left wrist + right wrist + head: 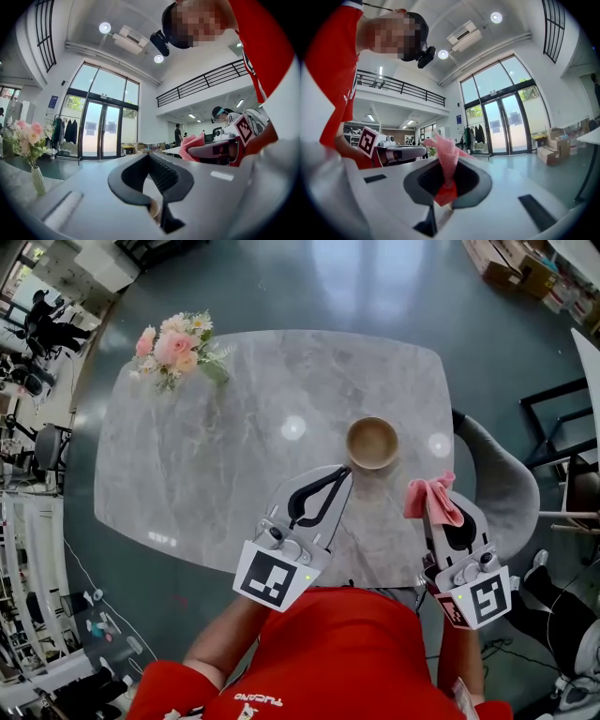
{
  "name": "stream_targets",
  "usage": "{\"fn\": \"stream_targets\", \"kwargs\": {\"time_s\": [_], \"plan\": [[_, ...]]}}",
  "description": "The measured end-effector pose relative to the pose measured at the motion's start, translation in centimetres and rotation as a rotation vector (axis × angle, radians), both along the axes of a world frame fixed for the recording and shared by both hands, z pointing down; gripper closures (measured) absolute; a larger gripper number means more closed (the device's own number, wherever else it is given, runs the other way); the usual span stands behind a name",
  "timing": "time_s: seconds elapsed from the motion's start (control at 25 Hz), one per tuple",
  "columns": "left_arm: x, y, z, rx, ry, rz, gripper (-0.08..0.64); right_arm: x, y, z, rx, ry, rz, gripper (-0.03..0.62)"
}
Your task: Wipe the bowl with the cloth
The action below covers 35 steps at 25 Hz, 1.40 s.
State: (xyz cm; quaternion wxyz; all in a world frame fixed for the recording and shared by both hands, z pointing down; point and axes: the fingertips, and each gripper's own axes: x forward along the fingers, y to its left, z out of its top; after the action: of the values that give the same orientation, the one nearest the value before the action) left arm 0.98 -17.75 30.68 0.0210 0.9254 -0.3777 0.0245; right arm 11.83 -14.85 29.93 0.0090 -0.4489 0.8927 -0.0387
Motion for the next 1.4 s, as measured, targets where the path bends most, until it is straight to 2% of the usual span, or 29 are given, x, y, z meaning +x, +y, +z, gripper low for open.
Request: {"fn": "stream_targets", "kwargs": {"time_s": [0.28, 0.72, 1.2, 1.4], "plan": [[0.0, 1.2, 0.4, 0.023, -0.054, 0.015, 0.554, -0.4, 0.8, -0.1, -0.007, -0.015, -0.028, 0.571], [0.3, 2.5, -0.7, 0.060, -0.052, 0.007, 0.554, -1.5, 2.6, -0.1, 0.009, -0.009, -0.064, 0.571], [0.6, 3.0, -0.5, 0.039, -0.043, 0.007, 0.554, -1.8, 3.1, 0.3, 0.014, -0.003, -0.072, 0.571], [0.6, 2.9, -0.3, 0.039, -0.050, 0.011, 0.554, -1.9, 3.2, 0.9, 0.002, 0.035, -0.071, 0.571]]}}
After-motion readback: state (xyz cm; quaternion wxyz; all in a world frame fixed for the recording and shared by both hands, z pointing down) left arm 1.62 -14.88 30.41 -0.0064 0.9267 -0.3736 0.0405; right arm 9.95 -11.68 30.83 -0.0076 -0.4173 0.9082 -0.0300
